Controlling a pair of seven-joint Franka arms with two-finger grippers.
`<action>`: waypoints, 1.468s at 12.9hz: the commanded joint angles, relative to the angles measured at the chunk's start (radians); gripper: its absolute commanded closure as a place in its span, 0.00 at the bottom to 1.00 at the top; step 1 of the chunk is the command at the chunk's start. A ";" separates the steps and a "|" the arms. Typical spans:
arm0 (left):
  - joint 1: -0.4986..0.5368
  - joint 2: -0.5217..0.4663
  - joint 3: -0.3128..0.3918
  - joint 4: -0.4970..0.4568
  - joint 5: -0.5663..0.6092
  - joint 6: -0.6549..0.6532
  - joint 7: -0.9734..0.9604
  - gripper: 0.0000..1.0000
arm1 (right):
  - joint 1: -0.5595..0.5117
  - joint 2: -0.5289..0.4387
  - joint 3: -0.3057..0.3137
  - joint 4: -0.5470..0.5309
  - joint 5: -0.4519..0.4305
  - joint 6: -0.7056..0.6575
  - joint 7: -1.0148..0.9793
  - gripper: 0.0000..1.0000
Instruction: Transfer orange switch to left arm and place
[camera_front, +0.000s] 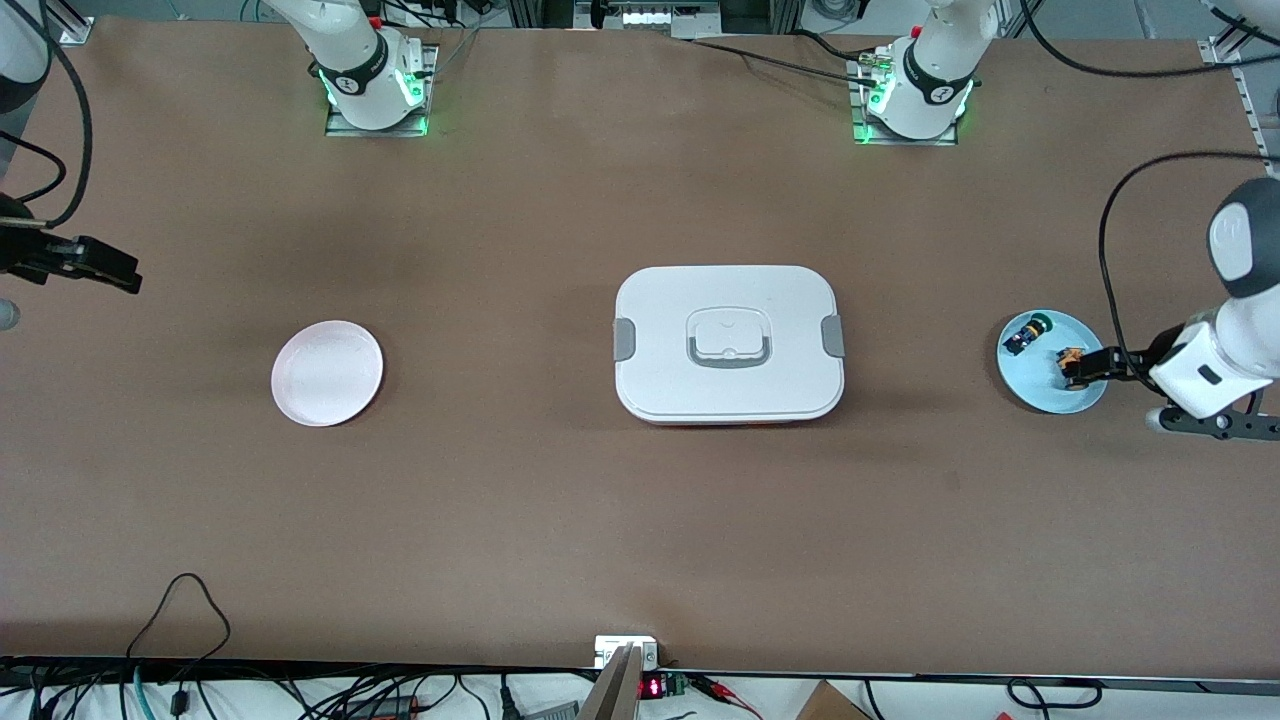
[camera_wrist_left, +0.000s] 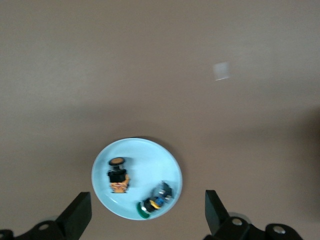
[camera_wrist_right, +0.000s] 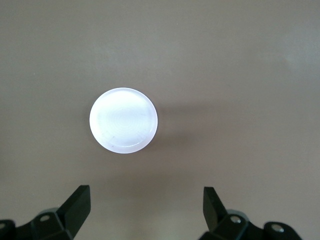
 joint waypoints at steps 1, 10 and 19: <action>-0.049 -0.088 0.022 0.019 -0.091 -0.088 0.013 0.00 | 0.017 -0.112 -0.018 -0.139 0.012 0.057 -0.033 0.00; -0.365 -0.216 0.259 -0.014 -0.184 -0.188 -0.127 0.00 | 0.012 -0.078 -0.024 -0.054 0.078 0.030 -0.067 0.00; -0.361 -0.221 0.259 -0.002 -0.177 -0.184 -0.119 0.00 | 0.019 -0.083 -0.017 -0.054 0.079 0.008 -0.068 0.00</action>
